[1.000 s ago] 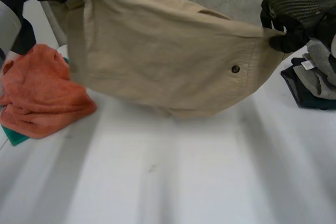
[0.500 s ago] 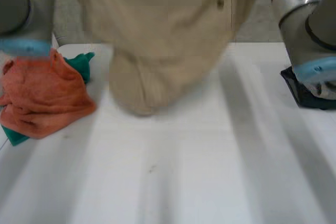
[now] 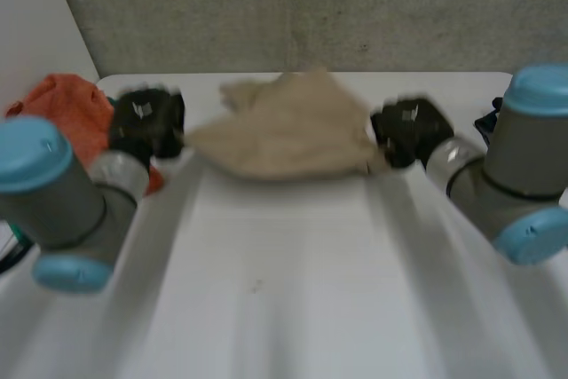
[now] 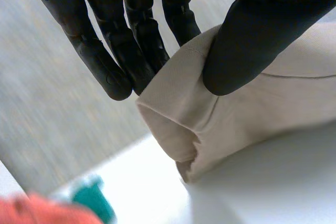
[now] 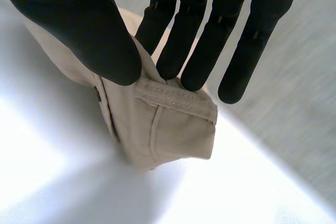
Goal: Fold the laundry.
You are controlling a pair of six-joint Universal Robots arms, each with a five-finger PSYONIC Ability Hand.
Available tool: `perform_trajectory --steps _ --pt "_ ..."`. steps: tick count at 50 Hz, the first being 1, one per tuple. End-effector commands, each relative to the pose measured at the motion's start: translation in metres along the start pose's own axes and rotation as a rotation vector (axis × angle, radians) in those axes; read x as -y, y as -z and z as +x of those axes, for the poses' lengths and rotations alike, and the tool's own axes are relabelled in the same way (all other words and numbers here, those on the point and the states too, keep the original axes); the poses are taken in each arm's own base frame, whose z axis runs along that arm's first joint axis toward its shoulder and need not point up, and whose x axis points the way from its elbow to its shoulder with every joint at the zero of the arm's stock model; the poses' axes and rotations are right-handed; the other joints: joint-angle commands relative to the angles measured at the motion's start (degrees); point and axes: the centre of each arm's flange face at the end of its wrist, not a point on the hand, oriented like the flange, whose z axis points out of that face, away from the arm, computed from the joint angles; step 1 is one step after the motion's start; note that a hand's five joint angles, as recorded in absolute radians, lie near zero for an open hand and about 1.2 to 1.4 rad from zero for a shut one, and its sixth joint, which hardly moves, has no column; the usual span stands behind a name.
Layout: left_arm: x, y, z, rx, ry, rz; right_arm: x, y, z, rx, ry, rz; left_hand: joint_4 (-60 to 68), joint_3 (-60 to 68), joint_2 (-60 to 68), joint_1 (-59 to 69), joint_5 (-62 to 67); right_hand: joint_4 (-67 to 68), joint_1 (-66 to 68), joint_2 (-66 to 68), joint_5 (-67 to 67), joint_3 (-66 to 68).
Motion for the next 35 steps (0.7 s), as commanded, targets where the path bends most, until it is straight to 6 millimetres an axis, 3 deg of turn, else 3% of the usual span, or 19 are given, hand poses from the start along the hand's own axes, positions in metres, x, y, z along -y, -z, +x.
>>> perform_trajectory --steps 1,7,13,18,21,28,31,35 --pt "-0.031 0.051 0.013 -0.076 -0.082 -0.210 -0.047 0.030 -0.014 0.124 0.053 -0.277 11.4 11.9 11.4 13.2 13.7 11.3 15.9 11.2 12.4 11.9" --pt "-0.011 0.083 0.010 -0.110 -0.126 -0.284 -0.035 0.070 -0.018 0.205 0.051 -0.396 11.4 11.9 11.4 13.2 13.7 11.3 15.9 11.2 12.4 11.9" --pt "-0.002 0.092 0.001 -0.093 -0.154 -0.305 -0.013 0.107 -0.025 0.330 -0.027 -0.401 11.4 11.9 11.4 13.2 13.7 10.1 14.7 10.1 11.2 10.7" --pt "-0.003 0.089 -0.006 -0.077 -0.185 -0.313 0.001 0.118 -0.020 0.371 -0.079 -0.345 11.4 11.9 11.4 13.2 13.7 -11.9 -7.3 -12.0 -10.8 -11.3" --pt "-0.006 0.089 -0.009 -0.077 -0.224 -0.325 0.010 0.124 -0.008 0.344 -0.107 -0.344 11.4 11.9 11.4 13.2 13.7 -31.7 -27.1 -31.8 -30.6 -31.1" --pt "-0.008 0.085 -0.015 -0.079 -0.240 -0.324 0.025 0.113 0.029 0.217 -0.157 -0.298 11.4 11.9 11.4 13.2 13.7 -36.1 -31.5 -36.2 -35.0 -35.6" --pt "-0.008 0.085 -0.014 -0.082 -0.236 -0.325 0.022 0.104 0.040 0.170 -0.196 -0.300 11.4 11.9 11.4 13.2 13.7 -42.5 -37.9 -42.6 -41.4 -41.9" --pt "-0.007 0.084 -0.014 -0.081 -0.236 -0.317 0.007 0.074 0.054 0.065 -0.273 -0.298 11.4 11.9 11.4 13.2 13.7 -58.7 -54.1 -58.8 -57.6 -58.1"
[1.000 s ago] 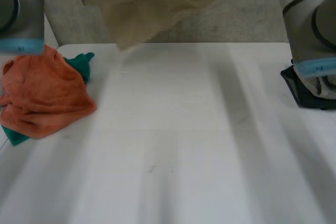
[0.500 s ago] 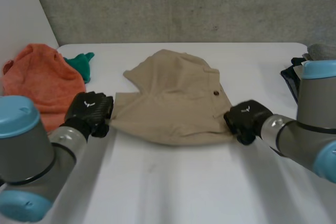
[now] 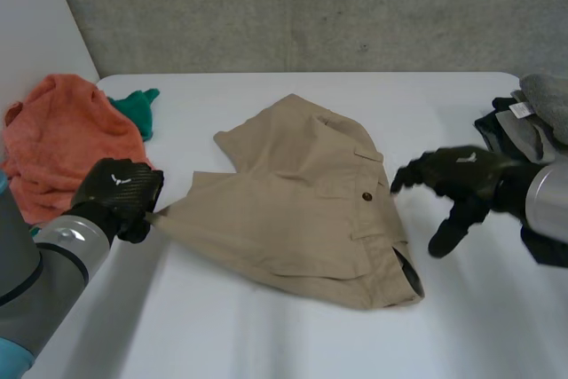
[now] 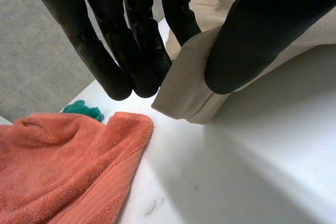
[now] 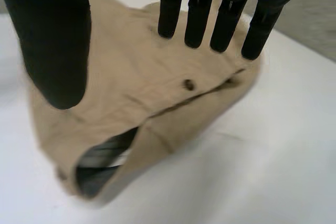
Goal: Fold the laundry.
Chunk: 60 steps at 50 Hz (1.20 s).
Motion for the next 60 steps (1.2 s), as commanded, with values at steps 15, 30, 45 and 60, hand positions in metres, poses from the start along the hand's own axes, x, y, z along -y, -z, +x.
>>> perform_trajectory --steps 15,30,45,60 --pt "0.000 -0.006 -0.002 0.016 0.006 -0.003 -0.011 -0.148 0.056 -0.240 -0.151 0.138 11.4 11.9 11.4 13.3 13.7 -13.4 -13.8 -13.6 -12.4 -13.6" --pt "0.003 -0.006 -0.001 0.018 0.023 0.013 -0.013 -0.206 0.007 -0.151 -0.022 0.196 11.4 11.9 11.4 13.3 13.7 7.3 6.9 7.1 8.3 7.1" --pt "-0.001 -0.010 -0.011 0.053 0.071 -0.004 0.012 -0.167 -0.092 0.266 -0.085 0.301 11.4 11.9 11.4 13.3 13.7 49.7 49.3 49.5 50.7 49.5" --pt "-0.002 -0.010 -0.008 0.042 0.098 -0.005 0.027 -0.152 -0.039 0.170 -0.062 0.290 11.4 11.9 11.4 13.3 13.7 -13.4 -13.8 -13.6 -12.4 -13.6"
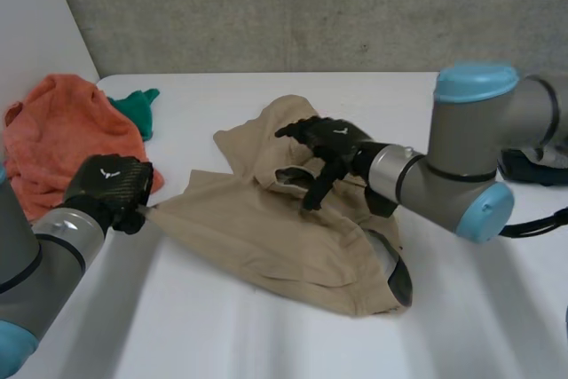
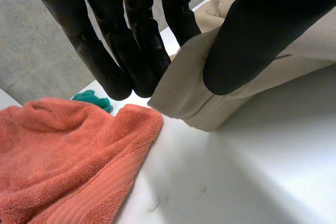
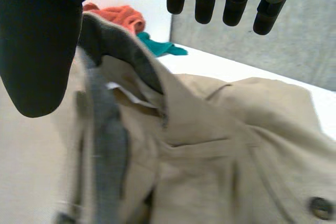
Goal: Fold the laundry.
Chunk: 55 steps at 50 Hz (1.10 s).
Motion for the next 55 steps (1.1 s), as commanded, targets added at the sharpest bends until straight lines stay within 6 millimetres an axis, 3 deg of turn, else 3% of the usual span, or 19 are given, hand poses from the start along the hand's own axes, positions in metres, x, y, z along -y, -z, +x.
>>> perform_trajectory --steps 1,10,18,23,32,39,46,50,54,55 --pt "0.001 0.001 0.003 -0.009 -0.001 0.003 0.012 0.006 0.023 -0.042 0.118 0.012 11.4 11.9 11.4 13.3 13.7 0.4 -0.4 0.5 -0.3 0.7" --pt "0.000 -0.001 0.004 -0.011 -0.002 0.002 0.010 0.008 0.037 -0.166 0.263 -0.064 11.4 11.9 11.4 13.3 13.7 10.5 9.7 10.7 9.8 10.8" --pt "-0.004 -0.004 0.006 -0.013 -0.004 -0.004 0.001 -0.005 0.039 -0.240 0.231 -0.048 11.4 11.9 11.4 13.3 13.7 21.1 20.3 21.3 20.4 21.4" --pt "-0.005 -0.003 0.005 -0.012 -0.002 -0.009 -0.005 -0.011 0.026 -0.222 0.157 -0.050 11.4 11.9 11.4 13.3 13.7 11.9 11.0 12.0 11.1 12.1" --pt "-0.004 -0.005 0.002 -0.004 0.001 -0.005 -0.011 -0.015 -0.013 -0.186 0.015 -0.038 11.4 11.9 11.4 13.3 13.7 10.5 9.7 10.7 9.8 10.8" --pt "-0.004 -0.005 0.003 -0.008 0.001 -0.002 -0.012 -0.027 -0.019 -0.219 0.012 0.015 11.4 11.9 11.4 13.3 13.7 9.0 8.2 9.2 8.3 9.3" --pt "-0.005 -0.004 0.002 -0.008 0.004 -0.007 -0.011 -0.048 -0.001 -0.309 0.047 0.111 11.4 11.9 11.4 13.3 13.7 9.7 8.9 9.8 8.9 9.9" --pt "-0.004 -0.003 0.002 -0.012 0.006 -0.007 0.008 -0.048 0.023 -0.425 0.092 0.182 11.4 11.9 11.4 13.3 13.7 8.5 7.7 8.7 7.8 8.8" --pt "-0.002 0.000 0.001 -0.013 0.011 -0.002 0.045 -0.036 0.072 -0.610 0.151 0.321 11.4 11.9 11.4 13.3 13.7 4.9 4.1 5.1 4.2 5.2" --pt "-0.002 0.001 0.001 -0.014 0.011 0.000 0.063 -0.029 0.100 -0.678 0.182 0.398 11.4 11.9 11.4 13.3 13.7 4.9 4.1 5.1 4.2 5.2"
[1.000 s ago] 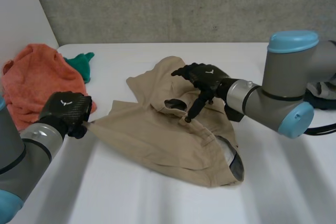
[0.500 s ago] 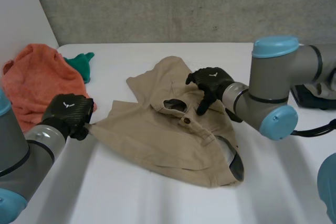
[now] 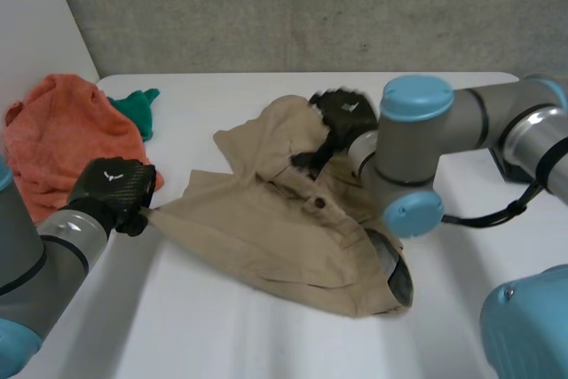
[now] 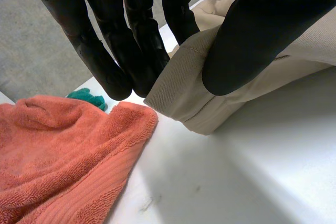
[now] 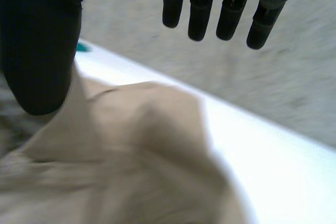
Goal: Fold the laundry.
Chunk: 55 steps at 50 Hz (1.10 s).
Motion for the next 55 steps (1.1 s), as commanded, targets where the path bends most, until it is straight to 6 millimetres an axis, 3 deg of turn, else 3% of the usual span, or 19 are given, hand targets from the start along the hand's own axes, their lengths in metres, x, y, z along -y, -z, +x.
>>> perform_trajectory --steps 1,4,5,7,10,15,18,23,28,41,51,52,55 --pt "0.003 0.004 0.000 -0.006 0.004 0.011 0.055 -0.029 0.098 -0.296 0.087 0.261 11.4 11.9 11.4 13.3 13.7 -1.6 -2.6 -3.3 0.1 -1.4" --pt "0.004 0.006 0.002 -0.017 0.003 0.017 0.064 -0.037 0.145 -0.343 0.142 0.312 11.4 11.9 11.4 13.3 13.7 -1.2 -2.3 -3.0 0.4 -1.0" --pt "0.004 0.006 0.003 -0.020 0.002 0.017 0.062 -0.039 0.149 -0.331 0.147 0.309 11.4 11.9 11.4 13.3 13.7 -1.4 -2.4 -3.2 0.3 -1.2" --pt "0.006 0.007 0.006 -0.031 -0.002 0.025 0.054 -0.043 0.151 -0.259 0.152 0.288 11.4 11.9 11.4 13.3 13.7 -1.7 -2.8 -3.5 -0.1 -1.5" --pt "0.009 0.009 0.013 -0.054 -0.009 0.040 0.041 -0.046 0.135 -0.134 0.168 0.247 11.4 11.9 11.4 13.3 13.7 -3.6 -4.6 -5.3 -1.9 -3.4" --pt "0.014 0.012 0.020 -0.069 -0.019 0.054 0.038 -0.041 0.141 -0.154 0.178 0.201 11.4 11.9 11.4 13.3 13.7 -5.5 -6.5 -7.2 -3.8 -5.2" --pt "0.013 0.013 0.021 -0.062 -0.015 0.049 0.039 -0.028 0.147 -0.167 0.132 0.115 11.4 11.9 11.4 13.3 13.7 -5.3 -6.3 -7.0 -3.6 -5.1" --pt "0.013 0.013 0.019 -0.048 0.001 0.047 0.034 0.003 0.119 -0.065 -0.069 -0.062 11.4 11.9 11.4 13.3 13.7 -5.5 -6.5 -7.2 -3.8 -5.2" --pt "0.014 0.011 0.018 -0.046 0.009 0.051 0.024 0.018 0.093 0.030 -0.192 -0.132 11.4 11.9 11.4 13.3 13.7 -4.8 -5.8 -6.5 -3.1 -4.6" --pt "0.009 0.013 0.015 -0.037 0.012 0.036 -0.017 -0.007 0.062 0.097 -0.223 -0.109 11.4 11.9 11.4 13.3 13.7 15.0 14.0 13.3 16.7 15.3" --pt "0.007 0.011 0.010 -0.023 0.021 0.025 -0.031 -0.016 0.043 0.128 -0.214 -0.100 11.4 11.9 11.4 13.3 13.7 33.2 32.2 31.5 34.9 33.4" --pt "0.006 0.011 0.009 -0.020 0.022 0.024 -0.031 -0.017 0.042 0.126 -0.212 -0.094 11.4 11.9 11.4 13.3 13.7 36.1 35.1 34.3 37.7 36.3" --pt "0.006 0.011 0.008 -0.019 0.023 0.022 -0.030 -0.020 0.041 0.120 -0.212 -0.082 11.4 11.9 11.4 13.3 13.7 61.4 60.4 59.7 63.1 61.6"
